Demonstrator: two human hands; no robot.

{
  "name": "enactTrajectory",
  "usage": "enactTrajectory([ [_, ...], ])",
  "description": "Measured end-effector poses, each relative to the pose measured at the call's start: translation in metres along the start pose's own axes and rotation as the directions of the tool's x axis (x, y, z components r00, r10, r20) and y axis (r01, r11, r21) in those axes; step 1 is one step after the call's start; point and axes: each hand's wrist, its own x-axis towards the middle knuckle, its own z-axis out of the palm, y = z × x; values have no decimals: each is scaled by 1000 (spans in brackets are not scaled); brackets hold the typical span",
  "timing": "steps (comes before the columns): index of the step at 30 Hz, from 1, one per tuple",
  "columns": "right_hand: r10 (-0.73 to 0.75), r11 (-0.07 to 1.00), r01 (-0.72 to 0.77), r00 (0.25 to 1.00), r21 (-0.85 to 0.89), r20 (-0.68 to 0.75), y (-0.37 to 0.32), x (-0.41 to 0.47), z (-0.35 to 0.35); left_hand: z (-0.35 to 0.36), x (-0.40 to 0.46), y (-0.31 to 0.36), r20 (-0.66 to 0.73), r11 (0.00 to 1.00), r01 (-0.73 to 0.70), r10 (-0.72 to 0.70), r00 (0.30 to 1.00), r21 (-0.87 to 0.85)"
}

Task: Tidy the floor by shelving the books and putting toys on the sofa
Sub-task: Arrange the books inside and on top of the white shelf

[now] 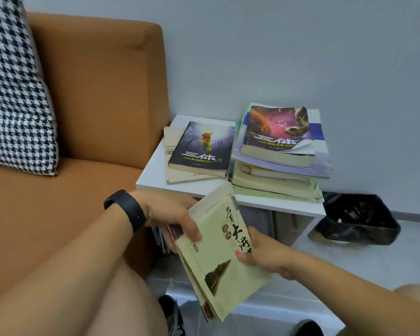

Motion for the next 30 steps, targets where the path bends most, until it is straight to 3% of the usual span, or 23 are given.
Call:
enactTrajectory([
  [3,14,995,-5,996,-100,88,24,15,17,40,21,-5,76,987,120,-129,989,108],
  [8,36,991,-17,989,-130,142,42,52,44,68,48,-27,-149,955,288,-276,950,68],
  [11,8,995,-2,998,-98,67,34,76,51,65,54,-27,-235,933,354,-333,913,54],
  [13,-18,999,15,997,-41,-69,16,91,46,63,59,-29,-262,921,390,-376,889,0],
  [17,8,972,47,972,230,-234,-34,110,31,59,59,-39,-168,862,502,-505,846,-63],
  [20,68,921,8,981,389,-182,-61,117,40,58,59,-44,-121,835,547,-550,826,-65],
  [30,119,937,-112,993,331,-2,-80,144,75,55,70,-61,-100,769,639,-638,764,-20],
])
